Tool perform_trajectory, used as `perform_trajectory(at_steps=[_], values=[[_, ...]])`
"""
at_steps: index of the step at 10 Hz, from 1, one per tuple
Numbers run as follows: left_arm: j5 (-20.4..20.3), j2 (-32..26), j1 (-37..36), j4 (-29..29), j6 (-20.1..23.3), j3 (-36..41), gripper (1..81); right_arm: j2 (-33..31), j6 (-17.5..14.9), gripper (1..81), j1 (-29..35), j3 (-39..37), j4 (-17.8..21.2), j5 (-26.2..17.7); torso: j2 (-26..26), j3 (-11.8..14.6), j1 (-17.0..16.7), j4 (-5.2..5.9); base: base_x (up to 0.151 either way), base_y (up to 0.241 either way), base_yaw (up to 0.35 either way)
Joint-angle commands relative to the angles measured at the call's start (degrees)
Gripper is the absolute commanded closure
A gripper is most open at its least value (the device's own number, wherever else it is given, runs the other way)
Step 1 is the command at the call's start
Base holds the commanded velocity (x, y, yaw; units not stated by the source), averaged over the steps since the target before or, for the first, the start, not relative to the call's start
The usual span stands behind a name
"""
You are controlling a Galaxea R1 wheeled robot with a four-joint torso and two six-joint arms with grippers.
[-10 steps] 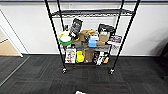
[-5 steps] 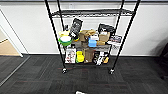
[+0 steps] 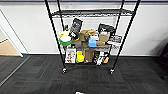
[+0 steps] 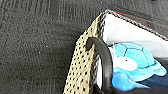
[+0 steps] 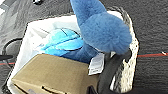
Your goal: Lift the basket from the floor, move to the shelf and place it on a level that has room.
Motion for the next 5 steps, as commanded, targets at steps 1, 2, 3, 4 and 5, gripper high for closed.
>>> perform_trajectory(at_steps=[1,2,3,4,5], values=[[3.24,-7.05,-5.63,-5.78,-0.83,12.14,81.1,-4.15,2.91,81.1,5.25,7.45,-0.17,0.5,0.0,0.0,0.0,0.0,0.0,0.0,0.0],[2.71,-9.5,-5.45,-5.78,-0.83,16.43,81.1,-5.29,4.04,81.1,5.68,8.5,-0.26,0.58,0.0,0.0,0.0,0.0,0.0,0.0,0.0],[2.45,-11.02,-5.45,-5.69,-0.83,19.2,81.1,-6.27,5.02,81.1,6.39,9.22,-0.18,0.58,0.0,-0.02,0.0,0.0,0.0,0.0,0.0],[2.36,-12.25,-5.45,-5.78,-0.83,21.83,81.1,-8.02,6.43,81.1,7.35,11.05,-0.09,0.58,5.73,-0.02,-3.69,0.0,0.0,0.0,0.0],[1.31,-12.61,-5.45,-5.86,-0.83,22.98,81.1,-9.77,7.22,81.1,8.23,13.25,-0.09,0.5,5.82,-0.02,-3.72,0.0,0.0,0.0,0.0]])
